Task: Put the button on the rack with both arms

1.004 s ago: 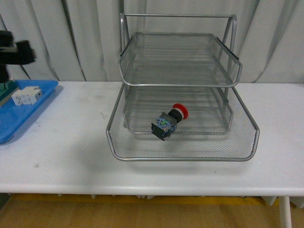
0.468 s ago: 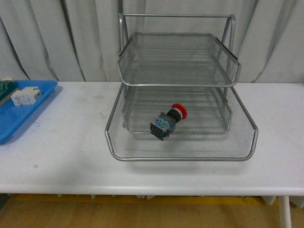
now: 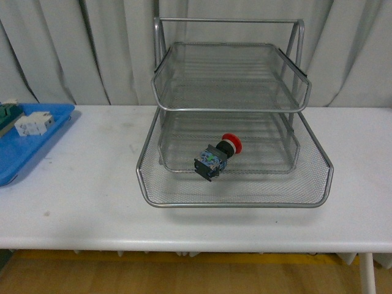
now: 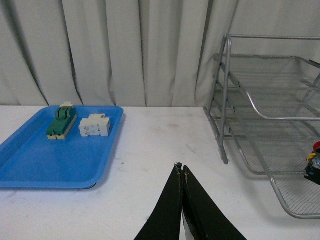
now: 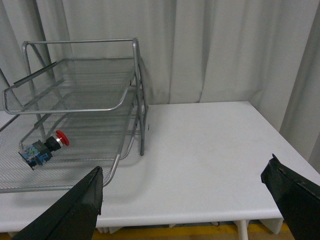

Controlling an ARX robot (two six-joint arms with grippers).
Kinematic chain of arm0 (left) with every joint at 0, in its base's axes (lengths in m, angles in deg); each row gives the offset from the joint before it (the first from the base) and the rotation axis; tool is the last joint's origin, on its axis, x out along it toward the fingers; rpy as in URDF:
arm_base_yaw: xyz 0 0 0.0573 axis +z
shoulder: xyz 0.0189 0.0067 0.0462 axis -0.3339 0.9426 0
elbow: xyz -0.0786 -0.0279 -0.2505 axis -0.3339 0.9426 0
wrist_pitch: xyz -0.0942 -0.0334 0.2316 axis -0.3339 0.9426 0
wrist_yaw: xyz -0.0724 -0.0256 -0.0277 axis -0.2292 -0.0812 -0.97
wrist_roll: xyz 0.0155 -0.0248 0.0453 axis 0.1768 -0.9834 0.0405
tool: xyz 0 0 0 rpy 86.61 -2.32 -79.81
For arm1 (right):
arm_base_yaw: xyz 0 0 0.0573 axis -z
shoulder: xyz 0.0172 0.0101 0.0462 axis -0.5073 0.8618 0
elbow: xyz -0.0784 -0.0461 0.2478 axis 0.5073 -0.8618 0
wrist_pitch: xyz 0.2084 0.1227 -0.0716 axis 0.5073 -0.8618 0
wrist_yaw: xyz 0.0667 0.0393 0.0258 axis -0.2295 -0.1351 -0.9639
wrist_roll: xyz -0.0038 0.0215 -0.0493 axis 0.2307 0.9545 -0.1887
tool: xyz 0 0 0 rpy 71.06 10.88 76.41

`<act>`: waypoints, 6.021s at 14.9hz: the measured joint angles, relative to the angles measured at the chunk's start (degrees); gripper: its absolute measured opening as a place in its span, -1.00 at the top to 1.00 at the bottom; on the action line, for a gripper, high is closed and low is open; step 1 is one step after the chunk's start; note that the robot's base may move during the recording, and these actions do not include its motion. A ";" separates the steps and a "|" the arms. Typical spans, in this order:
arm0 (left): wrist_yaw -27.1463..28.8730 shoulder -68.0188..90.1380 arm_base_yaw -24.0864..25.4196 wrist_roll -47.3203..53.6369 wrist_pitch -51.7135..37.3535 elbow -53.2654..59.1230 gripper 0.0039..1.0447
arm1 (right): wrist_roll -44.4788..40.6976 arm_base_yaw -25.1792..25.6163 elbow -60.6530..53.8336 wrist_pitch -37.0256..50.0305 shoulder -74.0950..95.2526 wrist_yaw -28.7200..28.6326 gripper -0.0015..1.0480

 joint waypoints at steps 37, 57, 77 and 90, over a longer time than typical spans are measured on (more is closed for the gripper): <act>-0.02 -41.79 0.00 -0.04 41.03 0.72 -0.88 | 14.69 -19.19 27.89 15.58 88.32 -9.11 0.43; -0.02 -41.79 0.00 -0.04 41.07 0.72 -0.88 | 20.04 -20.59 70.47 10.93 122.09 -2.62 0.97; -0.04 -41.79 0.04 -0.04 41.05 0.72 -0.88 | 0.15 0.31 0.37 41.48 42.82 0.31 0.97; -0.02 -41.79 0.04 -0.02 41.05 0.72 -0.88 | 0.15 0.26 -0.02 15.45 14.86 0.17 0.97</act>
